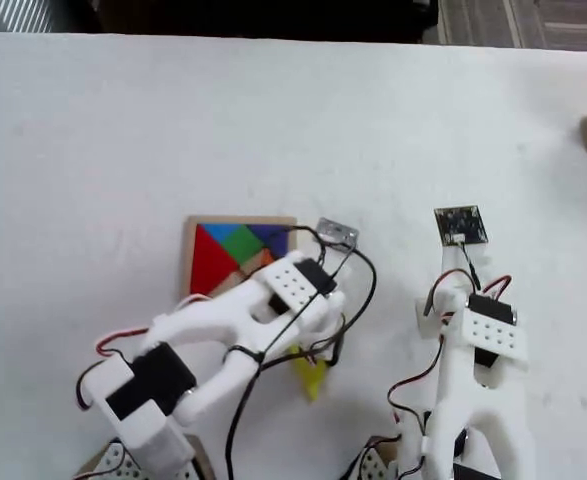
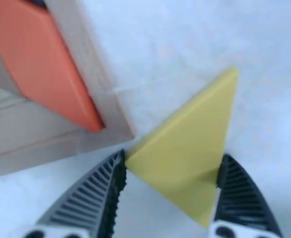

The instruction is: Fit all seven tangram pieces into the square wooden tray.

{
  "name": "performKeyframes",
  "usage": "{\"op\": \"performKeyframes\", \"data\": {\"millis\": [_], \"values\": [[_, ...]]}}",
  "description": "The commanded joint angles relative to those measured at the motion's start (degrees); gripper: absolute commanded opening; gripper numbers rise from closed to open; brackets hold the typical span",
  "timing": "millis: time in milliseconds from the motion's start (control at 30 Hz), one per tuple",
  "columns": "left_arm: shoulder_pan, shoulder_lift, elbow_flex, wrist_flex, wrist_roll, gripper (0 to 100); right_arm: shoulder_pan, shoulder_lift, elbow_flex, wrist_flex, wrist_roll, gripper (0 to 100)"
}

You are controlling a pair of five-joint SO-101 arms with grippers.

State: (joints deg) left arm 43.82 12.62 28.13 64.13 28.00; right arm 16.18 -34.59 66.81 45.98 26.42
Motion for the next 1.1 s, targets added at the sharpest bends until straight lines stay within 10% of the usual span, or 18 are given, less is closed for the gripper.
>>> {"op": "performKeyframes", "data": {"millis": [0,1067], "values": [[4.18,2.86,-2.29,-1.67,-0.35,17,-0.57,-1.1,-0.35,-0.84,0.79,2.2],[2.59,-14.55,3.52,1.58,-0.88,18,-0.57,-1.1,-0.35,-0.84,0.79,2.3]]}}
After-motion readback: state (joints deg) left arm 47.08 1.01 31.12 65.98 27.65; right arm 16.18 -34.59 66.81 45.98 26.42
